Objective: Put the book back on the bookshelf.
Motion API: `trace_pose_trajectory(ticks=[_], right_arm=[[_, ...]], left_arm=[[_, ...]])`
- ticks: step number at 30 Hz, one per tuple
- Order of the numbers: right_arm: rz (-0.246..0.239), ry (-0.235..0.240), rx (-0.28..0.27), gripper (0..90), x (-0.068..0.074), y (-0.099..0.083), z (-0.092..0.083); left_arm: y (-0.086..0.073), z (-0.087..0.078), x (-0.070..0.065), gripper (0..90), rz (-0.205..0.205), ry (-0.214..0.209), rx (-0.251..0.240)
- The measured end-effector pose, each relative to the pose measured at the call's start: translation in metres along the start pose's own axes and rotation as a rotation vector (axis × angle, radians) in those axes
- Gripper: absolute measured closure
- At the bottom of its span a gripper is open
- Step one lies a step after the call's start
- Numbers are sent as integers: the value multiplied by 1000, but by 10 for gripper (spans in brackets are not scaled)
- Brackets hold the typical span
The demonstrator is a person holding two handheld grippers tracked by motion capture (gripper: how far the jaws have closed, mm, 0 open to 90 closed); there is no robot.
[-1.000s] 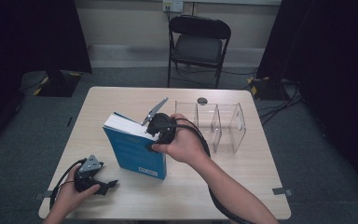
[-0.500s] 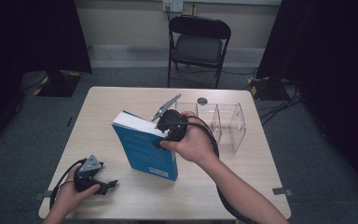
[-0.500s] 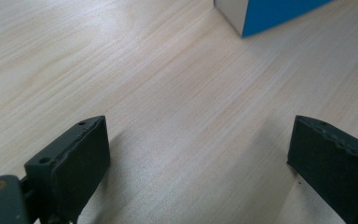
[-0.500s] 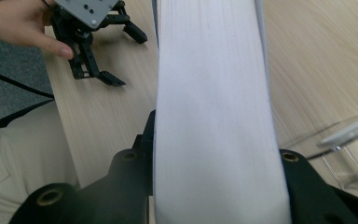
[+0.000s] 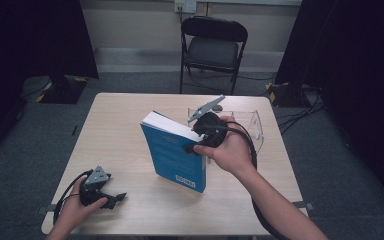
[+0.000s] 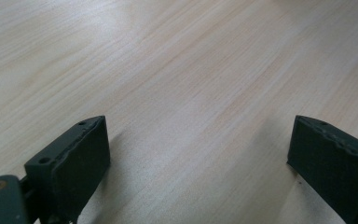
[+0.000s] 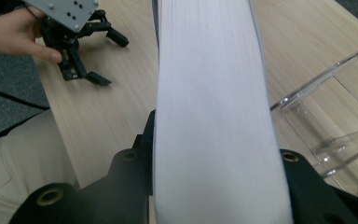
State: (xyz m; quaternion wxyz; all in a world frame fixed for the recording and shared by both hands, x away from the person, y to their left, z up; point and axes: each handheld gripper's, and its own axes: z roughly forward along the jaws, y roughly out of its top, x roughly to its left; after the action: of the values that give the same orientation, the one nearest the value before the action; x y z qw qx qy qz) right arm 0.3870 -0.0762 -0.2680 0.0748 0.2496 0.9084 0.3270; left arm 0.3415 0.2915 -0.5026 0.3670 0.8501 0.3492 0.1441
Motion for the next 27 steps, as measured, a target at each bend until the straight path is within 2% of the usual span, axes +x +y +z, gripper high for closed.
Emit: trace_pose_trajectory(ticks=[1, 3, 6, 8, 13, 21, 27], right_arm=[[18, 2, 7, 630, 0, -2, -4], [8, 4, 1, 630, -2, -5, -7], [26, 3, -2, 630, -3, -11, -14], [21, 1, -14, 630, -5, -16, -19], [74, -3, -17, 630, -13, -29, -33], [94, -48, -20, 629, -25, -52, -47], [121, -61, -29, 629, -32, -75, -56]], left_arm=[[0, 0, 0, 52, 0, 0, 0], [0, 0, 0, 52, 0, 0, 0], [0, 0, 0, 52, 0, 0, 0], [0, 0, 0, 52, 0, 0, 0], [0, 0, 0, 52, -1, 2, -4], [0, 0, 0, 52, -1, 2, -4], [0, 0, 0, 52, -1, 3, -5]])
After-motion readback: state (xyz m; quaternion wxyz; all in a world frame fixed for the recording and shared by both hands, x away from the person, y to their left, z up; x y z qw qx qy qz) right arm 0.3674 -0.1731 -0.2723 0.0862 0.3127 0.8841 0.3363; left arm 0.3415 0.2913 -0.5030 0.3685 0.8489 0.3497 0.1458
